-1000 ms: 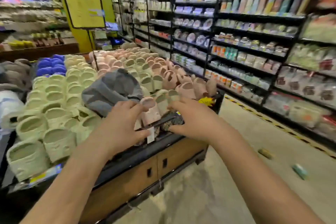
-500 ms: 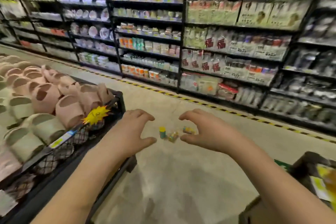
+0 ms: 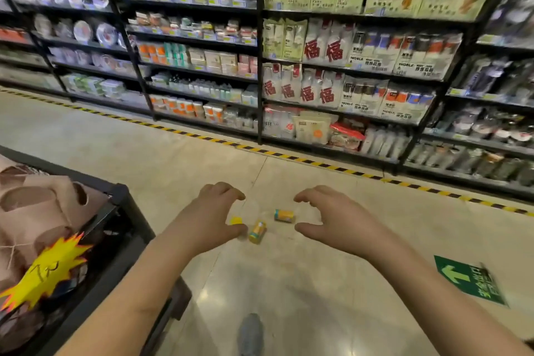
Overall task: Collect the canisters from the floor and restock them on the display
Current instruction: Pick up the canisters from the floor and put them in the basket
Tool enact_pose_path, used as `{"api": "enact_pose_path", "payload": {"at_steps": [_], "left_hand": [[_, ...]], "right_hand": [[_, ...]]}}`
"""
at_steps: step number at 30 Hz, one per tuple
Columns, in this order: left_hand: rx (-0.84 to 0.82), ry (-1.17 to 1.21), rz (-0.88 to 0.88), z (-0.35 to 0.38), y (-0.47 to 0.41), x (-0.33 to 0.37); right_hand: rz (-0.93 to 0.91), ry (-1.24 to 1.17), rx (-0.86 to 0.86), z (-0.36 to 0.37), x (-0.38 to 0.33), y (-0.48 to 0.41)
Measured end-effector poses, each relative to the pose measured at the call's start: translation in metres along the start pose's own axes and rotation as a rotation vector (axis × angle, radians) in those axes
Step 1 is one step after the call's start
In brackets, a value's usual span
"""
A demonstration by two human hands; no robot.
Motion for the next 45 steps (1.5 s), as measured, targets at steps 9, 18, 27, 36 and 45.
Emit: {"api": "enact_pose_path", "payload": {"at_steps": [9,18,27,36,45], "left_hand": [[-0.07,0.026,0.012,-0.011,-0.192,-0.086],[-0.164,0.086,-0.075,0.03,-0.321,-0.131],[-0.215,0.176,-0.228,0.131,-0.429,-0.191],[-0.395,0.149,-0.289,0.332,-0.513,-0.282],[-0.503,0.114,-0.333,0.524,-0.554,-0.358]], "right_hand": [[0.133,0.042,-0.079,-0.002,0.06,-0.203],[0.137,-0.051,-0.181,0.045,0.12,-0.339],[0.159,-0.121,-0.265,0.134,0.224,-0.473],[0.097,-0.111,-0.364,0.311,0.328,-0.572],[0.158,-0.155,-0.44,0.505,0.382,-0.6]]}}
Point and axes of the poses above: each hand's wrist, its own y-axis away from the middle knuckle, its own z-axis out of the palm, x = y × z, the point moved 6 cm from there along -y, towards the middle knuckle, and after that the axes turned 4 degrees about -z, right-handed, at the moved point
